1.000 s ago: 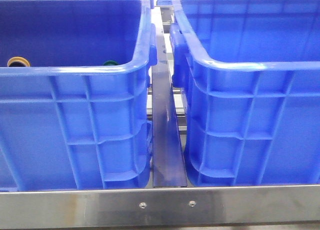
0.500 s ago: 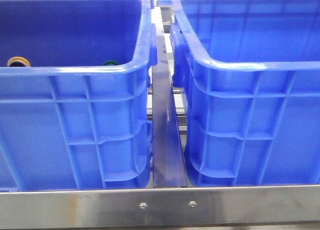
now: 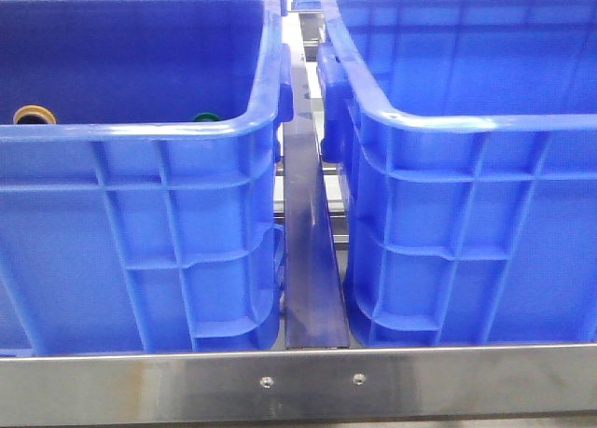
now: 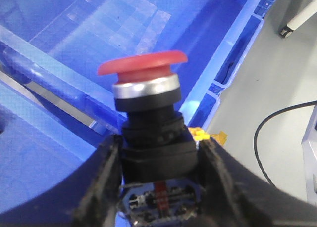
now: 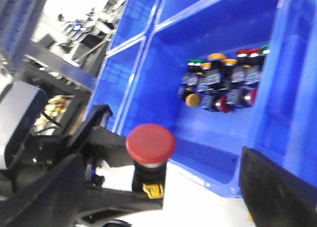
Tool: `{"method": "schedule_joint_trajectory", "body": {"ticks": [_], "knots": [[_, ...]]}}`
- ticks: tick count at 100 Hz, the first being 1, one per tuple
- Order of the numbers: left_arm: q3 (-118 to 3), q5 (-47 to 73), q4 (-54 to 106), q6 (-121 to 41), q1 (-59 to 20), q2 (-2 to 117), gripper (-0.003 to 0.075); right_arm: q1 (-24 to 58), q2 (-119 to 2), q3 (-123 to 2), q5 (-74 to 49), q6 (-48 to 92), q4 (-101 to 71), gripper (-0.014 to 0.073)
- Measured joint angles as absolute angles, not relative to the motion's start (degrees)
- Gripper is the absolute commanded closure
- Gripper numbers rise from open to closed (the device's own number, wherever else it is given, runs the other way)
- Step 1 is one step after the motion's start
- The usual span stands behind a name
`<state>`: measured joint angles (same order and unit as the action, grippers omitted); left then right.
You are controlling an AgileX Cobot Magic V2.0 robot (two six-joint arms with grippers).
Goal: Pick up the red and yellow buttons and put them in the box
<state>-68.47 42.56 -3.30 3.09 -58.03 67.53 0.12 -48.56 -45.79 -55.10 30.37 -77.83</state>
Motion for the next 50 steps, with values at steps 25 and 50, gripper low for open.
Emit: {"method": "schedule_joint_trajectory", "body": {"ticks": [25,50], "knots": [[-68.5,42.9,-3.3,3.1,-58.0,67.5,0.0741,6.6,-55.9,-45.8,-54.8,35.1,-82.2,-0.0051],[-68.5,42.9,-3.3,3.1,-58.0,67.5,0.0741,13.0,-62.1,-47.0,-53.2,39.5,-86.7,-0.0051]]}}
